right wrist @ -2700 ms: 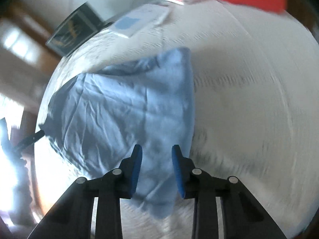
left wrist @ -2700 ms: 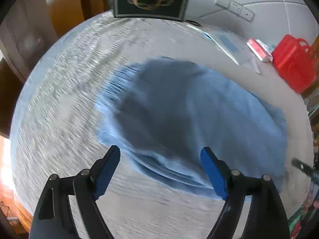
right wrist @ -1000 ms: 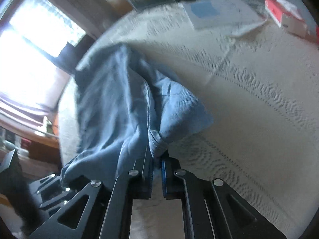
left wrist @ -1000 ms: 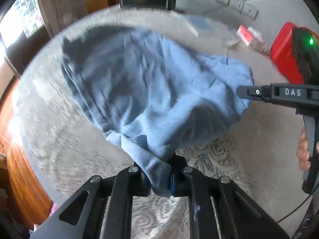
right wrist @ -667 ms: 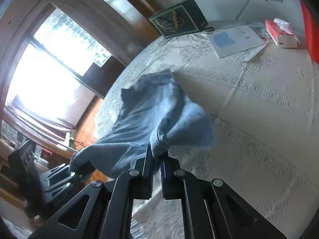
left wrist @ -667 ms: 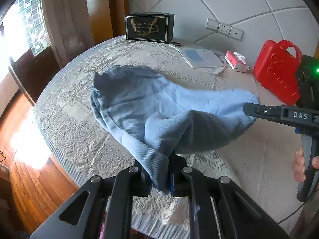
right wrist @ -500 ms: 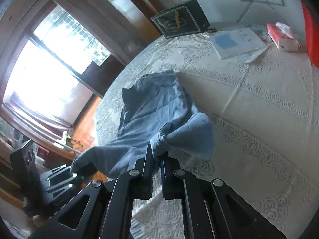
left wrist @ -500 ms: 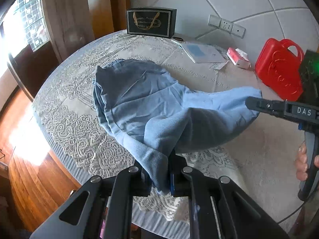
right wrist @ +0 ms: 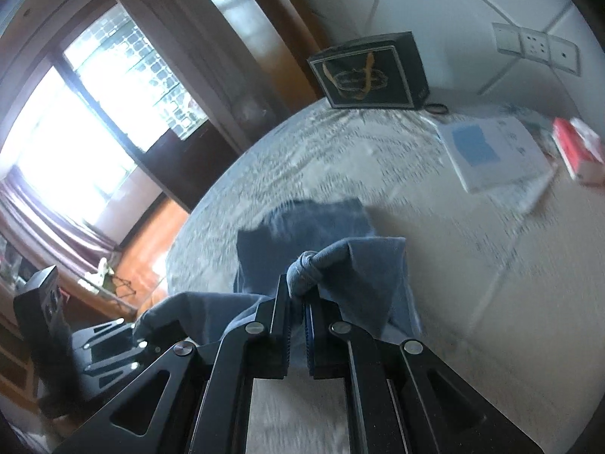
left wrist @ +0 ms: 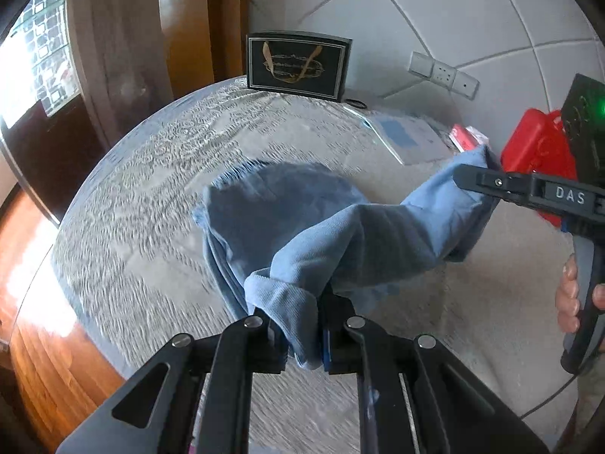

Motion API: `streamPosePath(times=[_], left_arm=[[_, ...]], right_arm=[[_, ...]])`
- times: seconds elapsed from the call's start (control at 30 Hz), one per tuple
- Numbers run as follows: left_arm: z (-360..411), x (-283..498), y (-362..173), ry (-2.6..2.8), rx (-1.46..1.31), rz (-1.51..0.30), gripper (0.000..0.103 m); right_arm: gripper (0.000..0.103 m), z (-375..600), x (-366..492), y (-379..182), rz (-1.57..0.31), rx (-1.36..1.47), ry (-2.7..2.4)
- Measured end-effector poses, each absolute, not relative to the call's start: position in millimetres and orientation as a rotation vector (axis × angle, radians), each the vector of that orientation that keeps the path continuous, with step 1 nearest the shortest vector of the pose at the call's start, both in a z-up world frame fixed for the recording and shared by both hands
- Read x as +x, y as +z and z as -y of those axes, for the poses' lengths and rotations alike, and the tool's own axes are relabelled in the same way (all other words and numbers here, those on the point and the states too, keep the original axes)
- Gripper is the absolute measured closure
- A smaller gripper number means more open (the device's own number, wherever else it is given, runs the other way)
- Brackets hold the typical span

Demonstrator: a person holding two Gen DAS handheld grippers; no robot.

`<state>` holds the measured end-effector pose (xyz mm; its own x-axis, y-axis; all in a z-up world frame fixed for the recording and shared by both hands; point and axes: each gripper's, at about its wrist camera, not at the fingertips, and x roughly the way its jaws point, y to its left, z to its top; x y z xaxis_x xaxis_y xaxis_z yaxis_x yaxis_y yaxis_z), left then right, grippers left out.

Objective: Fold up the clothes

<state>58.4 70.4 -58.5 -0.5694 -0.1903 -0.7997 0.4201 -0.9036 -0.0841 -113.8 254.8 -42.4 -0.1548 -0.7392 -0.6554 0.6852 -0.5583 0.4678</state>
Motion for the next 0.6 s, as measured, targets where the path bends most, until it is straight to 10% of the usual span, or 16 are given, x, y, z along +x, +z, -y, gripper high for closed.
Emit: streamPosePath(times=[0.6], left_arm=[[85.2, -10.6, -129.6, -2.346, 1.427, -0.676, 0.091]], right_arm=[[0.092, -84.9, -198.4, -98.8, -0.07, 1.248, -1.817]])
